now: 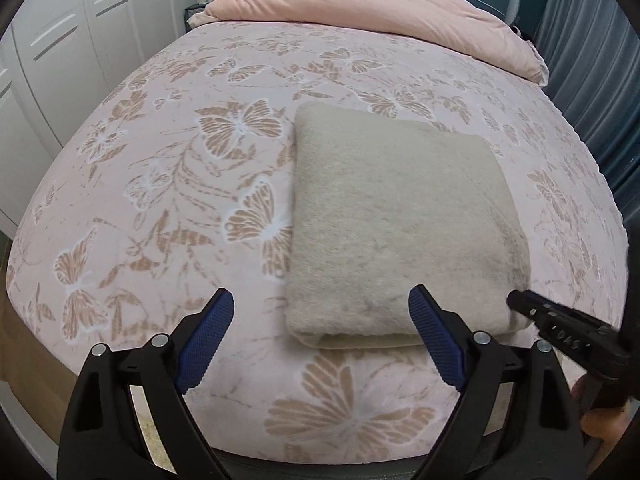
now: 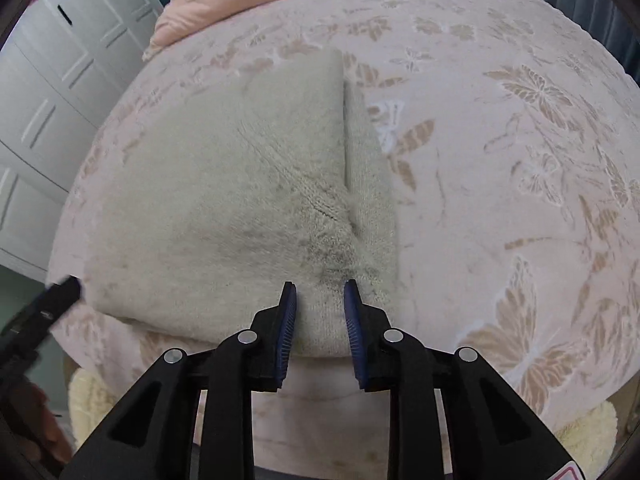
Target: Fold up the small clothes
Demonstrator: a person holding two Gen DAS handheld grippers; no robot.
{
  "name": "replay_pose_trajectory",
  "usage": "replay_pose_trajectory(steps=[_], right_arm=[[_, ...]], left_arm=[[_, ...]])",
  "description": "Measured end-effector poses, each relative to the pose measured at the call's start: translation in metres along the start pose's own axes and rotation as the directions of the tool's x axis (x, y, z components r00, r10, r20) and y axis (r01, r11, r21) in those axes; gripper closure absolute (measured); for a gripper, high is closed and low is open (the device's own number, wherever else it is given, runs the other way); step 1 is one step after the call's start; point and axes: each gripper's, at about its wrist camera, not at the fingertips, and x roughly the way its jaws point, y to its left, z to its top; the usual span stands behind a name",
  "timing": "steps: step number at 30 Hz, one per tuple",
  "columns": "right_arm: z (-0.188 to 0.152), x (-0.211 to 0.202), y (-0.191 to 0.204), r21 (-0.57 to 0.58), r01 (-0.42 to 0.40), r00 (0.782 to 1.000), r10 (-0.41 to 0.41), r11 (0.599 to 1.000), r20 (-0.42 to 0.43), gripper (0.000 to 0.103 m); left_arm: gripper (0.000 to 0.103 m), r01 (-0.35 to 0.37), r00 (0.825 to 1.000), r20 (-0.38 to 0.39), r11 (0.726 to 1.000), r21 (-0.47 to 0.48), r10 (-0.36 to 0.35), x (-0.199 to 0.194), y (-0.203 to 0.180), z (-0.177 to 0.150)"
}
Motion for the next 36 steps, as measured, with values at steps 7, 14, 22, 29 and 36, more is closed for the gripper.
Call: replay_pose_trajectory(steps=[7,14,22,29,36], right_arm=[[-0.013,0.019,-0.001,-0.101,0.154,0.988,-0.154,0.983,0.004,0.069],[-0.025,-0.022,0.001,-0.06,0.084,0.993,-0.079,0.995,0.085,0.065],[-0.048,-0.057,0.0,-0.011,0.078,0.985,-0.075,0.997,0.155,0.05],[-0.068,-0.065,-0.01,0.037,0.063,0.979,-0.069,0.997,0.191,0.034],[-0.094,-0.073,0.003,-0.03,0.151,0.946,-0.136,0.988,0.294,0.024]], left_arm=[[0.016,-0.009,1.0,0.002,0.998,0.059,0.009,0.0,-0.026,-0.005],[0.012,-0.023,1.0,0.015,0.996,0.082,0.022,-0.009,-0.037,-0.014],[0.009,-0.015,0.994,0.11,0.997,0.076,0.007,-0.023,-0.037,-0.028],[0.008,-0.032,0.982,0.189,0.998,0.055,0.021,-0.033,-0.03,-0.042],[0.008,-0.022,0.963,0.27,0.999,0.046,0.009,-0.04,-0.032,-0.064]])
